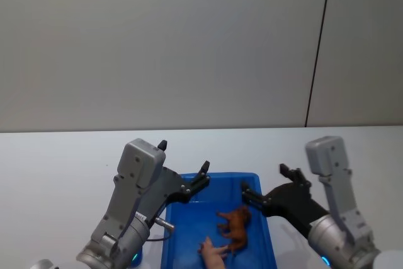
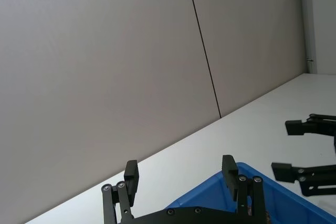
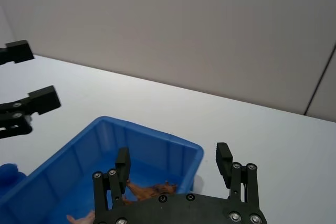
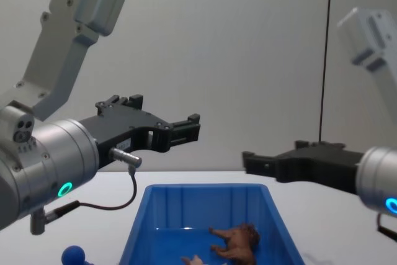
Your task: Pick up the two dolls from the table and place them into the box.
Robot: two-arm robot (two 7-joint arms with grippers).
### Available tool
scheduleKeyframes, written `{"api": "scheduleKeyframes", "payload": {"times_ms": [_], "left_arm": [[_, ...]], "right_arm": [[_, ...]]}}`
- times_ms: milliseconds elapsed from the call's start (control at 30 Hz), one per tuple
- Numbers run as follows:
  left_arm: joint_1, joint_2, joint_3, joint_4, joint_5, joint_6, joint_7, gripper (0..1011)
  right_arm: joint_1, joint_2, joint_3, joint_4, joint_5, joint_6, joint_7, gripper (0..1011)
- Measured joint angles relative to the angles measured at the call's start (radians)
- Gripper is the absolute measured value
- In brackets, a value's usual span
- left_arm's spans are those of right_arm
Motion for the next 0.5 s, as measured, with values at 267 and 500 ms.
{"api": "scheduleKeyframes", "payload": {"times_ms": [267,500], "left_arm": [[0.000,0.000,0.000,0.000,0.000,0.000,0.000,1002],[0.000,0.000,0.000,0.000,0.000,0.000,0.000,1002]], "right_arm": [[-0.048,0.035,0.024,-0.049,0.028,-0.012,-0.067,1001],[-0.075,0.053,0.036,-0.073,0.044,-0.020,-0.099,1001]]}}
